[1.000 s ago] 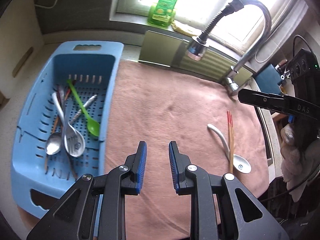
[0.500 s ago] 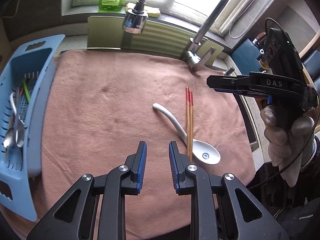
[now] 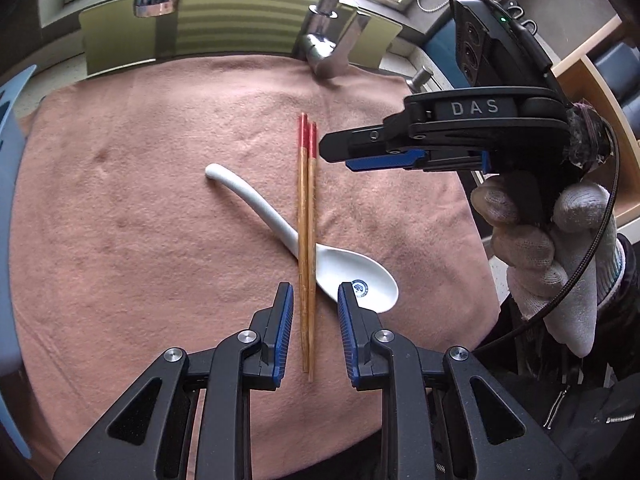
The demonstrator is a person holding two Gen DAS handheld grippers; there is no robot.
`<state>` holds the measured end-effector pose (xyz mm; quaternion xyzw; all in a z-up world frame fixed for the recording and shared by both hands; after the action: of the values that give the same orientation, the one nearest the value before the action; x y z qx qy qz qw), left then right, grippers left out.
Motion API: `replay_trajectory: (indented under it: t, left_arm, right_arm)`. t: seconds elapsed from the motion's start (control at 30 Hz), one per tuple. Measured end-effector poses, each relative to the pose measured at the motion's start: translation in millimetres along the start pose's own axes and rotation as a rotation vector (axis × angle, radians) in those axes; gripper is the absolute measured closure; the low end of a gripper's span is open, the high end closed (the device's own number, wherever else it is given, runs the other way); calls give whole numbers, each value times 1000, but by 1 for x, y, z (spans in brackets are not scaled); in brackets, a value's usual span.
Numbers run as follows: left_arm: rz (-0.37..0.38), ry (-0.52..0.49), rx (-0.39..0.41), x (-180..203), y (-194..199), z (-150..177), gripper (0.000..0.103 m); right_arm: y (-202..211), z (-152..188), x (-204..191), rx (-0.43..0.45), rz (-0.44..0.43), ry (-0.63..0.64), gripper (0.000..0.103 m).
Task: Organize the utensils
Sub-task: 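Withdraw both grippers from the basket toward the towel, then close the left gripper on one chopstick while the right gripper grasps the other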
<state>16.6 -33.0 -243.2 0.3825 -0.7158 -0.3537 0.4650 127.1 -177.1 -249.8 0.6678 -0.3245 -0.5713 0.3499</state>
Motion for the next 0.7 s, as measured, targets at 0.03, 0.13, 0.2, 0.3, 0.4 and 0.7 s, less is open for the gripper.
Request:
replay_trajectory:
  t: [0.03,0.13,0.2,0.3,0.4,0.7]
  left_arm:
    - [4,-3,-12,1,-3,0,82]
    - [-9,-14,-38,2,-12,0,82]
    - [-31,-15,-46,0,-16,-1,82]
    - [-51,-30,-54,1,-20,-3,82]
    - [-46,-45,-66,2,-23,-5,82]
    - [-82,-65,-88,3,-36,-9,82]
  right_arm:
    - [-4,0,3,-9,-1,-12,69]
    - [-16,0,10,-40,-28,-57,73]
    - [-22,2,15,-54,-29,-81,78]
    - [-29,6,17,-68,-27,-94,82]
    - [-33,8,18,-73,-30,-98,83]
    - [-38,9,18,-80,-23,-111,87]
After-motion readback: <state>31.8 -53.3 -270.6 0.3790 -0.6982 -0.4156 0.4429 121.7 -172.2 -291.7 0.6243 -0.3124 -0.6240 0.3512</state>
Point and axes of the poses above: each gripper's, at about its wrist camera, not at the fingertips, and y roughly against the way its jaws point, x to its right, z to its underside, the point moved 1 cm from there along -y, roughly the way its jaws point, and after that the axes turned 2 degrees about z, right-handed, at the moved point
